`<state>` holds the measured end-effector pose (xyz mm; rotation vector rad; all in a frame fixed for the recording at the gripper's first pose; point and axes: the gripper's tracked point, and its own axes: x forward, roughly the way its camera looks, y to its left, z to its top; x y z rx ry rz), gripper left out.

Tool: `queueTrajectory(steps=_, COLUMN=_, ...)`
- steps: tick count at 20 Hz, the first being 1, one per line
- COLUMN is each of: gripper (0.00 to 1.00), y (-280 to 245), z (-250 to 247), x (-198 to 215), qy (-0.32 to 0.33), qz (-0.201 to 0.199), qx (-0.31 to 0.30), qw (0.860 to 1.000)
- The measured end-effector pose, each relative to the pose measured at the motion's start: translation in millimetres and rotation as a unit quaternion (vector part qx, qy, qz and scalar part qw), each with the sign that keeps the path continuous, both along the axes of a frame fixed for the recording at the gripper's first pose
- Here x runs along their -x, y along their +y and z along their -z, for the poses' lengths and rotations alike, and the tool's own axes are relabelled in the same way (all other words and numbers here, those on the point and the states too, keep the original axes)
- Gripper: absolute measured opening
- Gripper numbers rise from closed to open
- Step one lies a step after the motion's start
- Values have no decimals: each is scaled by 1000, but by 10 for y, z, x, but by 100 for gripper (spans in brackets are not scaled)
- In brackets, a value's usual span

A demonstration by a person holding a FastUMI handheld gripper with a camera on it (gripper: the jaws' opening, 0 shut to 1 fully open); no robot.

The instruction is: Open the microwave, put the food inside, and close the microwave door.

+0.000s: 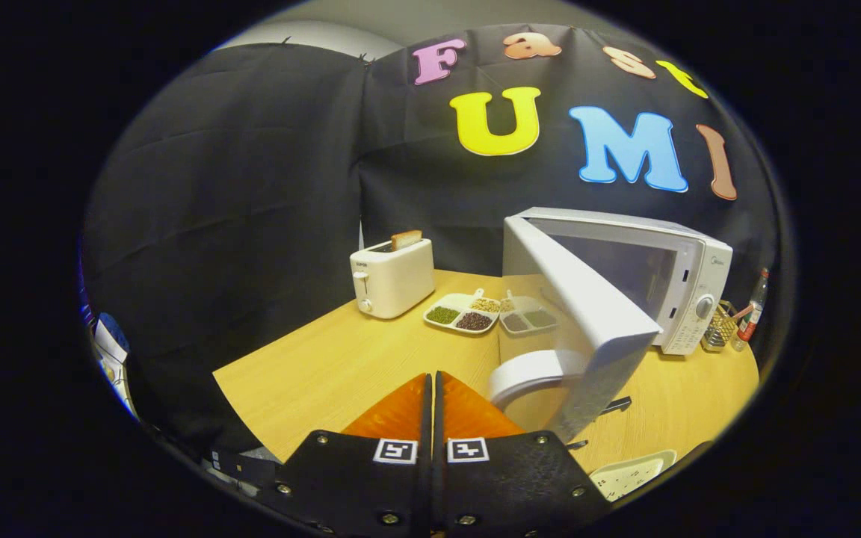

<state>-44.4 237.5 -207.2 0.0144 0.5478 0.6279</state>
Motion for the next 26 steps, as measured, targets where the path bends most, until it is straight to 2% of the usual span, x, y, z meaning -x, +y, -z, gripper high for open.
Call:
queueTrajectory(steps=7, gripper=1, y=-408, z=173, x=-381, qy=40, qz=68, qx=-21, qw=997)
queueTrajectory(steps=13, gripper=1, y=-830, z=239, x=-795, qy=38, qz=115, qx=-12, qw=993)
queueTrajectory(steps=26, gripper=1, y=-1492, z=340, x=-1739, qy=26, qz=180, qx=-13, qw=983)
